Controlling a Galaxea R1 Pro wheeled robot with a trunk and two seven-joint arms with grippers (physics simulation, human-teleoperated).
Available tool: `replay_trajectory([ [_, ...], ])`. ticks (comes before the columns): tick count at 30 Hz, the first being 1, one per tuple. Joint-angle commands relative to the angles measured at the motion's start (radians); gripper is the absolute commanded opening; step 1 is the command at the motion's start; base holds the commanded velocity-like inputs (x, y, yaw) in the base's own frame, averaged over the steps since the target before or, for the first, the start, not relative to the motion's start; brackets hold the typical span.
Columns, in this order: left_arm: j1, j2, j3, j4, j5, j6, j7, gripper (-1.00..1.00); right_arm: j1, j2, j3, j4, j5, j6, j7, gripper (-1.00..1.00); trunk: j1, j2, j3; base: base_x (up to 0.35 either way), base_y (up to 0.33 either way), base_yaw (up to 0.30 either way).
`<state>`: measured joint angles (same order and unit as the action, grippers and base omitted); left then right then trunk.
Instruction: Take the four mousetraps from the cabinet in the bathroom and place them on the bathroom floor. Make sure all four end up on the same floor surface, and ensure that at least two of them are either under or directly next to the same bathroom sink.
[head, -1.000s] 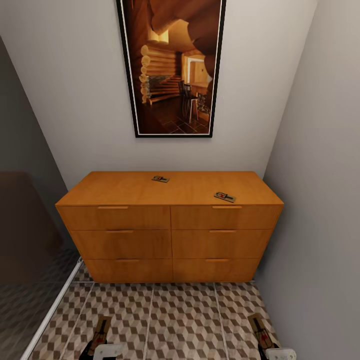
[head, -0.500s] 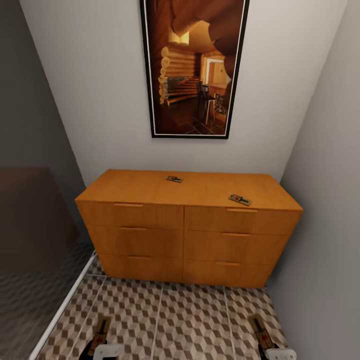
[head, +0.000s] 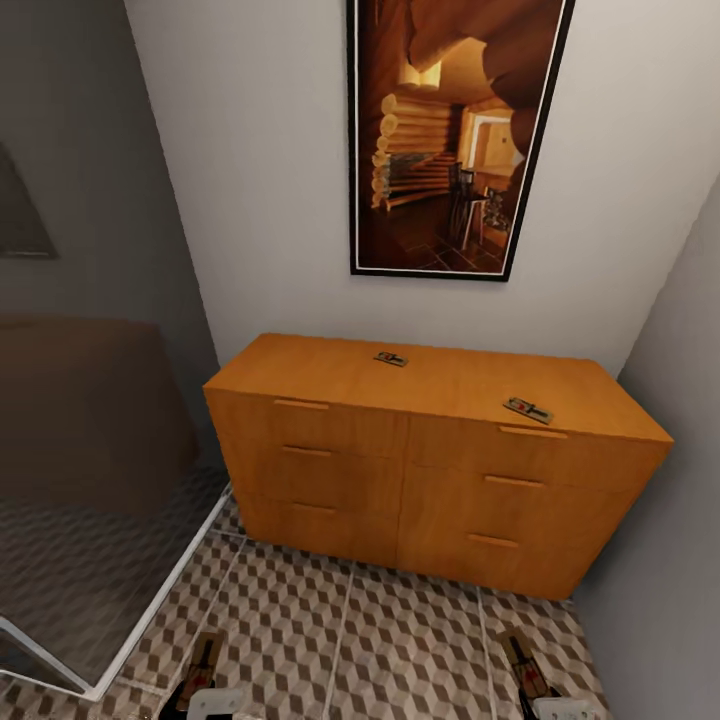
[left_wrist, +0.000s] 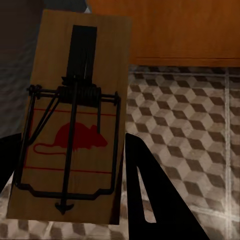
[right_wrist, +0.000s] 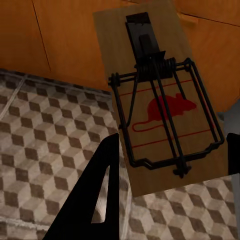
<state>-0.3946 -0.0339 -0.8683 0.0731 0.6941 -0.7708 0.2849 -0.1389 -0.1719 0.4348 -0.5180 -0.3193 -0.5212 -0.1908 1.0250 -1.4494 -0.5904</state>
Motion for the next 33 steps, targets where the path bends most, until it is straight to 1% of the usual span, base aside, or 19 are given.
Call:
replay_trajectory([
  [1, -0.001, -0.001, -0.006, 0.004, -0.009, -0.001, 0.014, -1.00, -0.001, -0.001, 0.008, -0.001, -0.008, -0.003, -0.006, -1.00, 0.000, -0.001, -0.001, 0.000, 0.000, 0.264],
  [33, -0.001, -0.001, -0.006, 0.004, -0.009, 0.000, 0.014, -1.00, -0.001, -0.001, 0.008, 0.001, -0.007, -0.003, -0.006, -1.00, 0.000, -0.001, -0.001, 0.000, 0.000, 0.265],
])
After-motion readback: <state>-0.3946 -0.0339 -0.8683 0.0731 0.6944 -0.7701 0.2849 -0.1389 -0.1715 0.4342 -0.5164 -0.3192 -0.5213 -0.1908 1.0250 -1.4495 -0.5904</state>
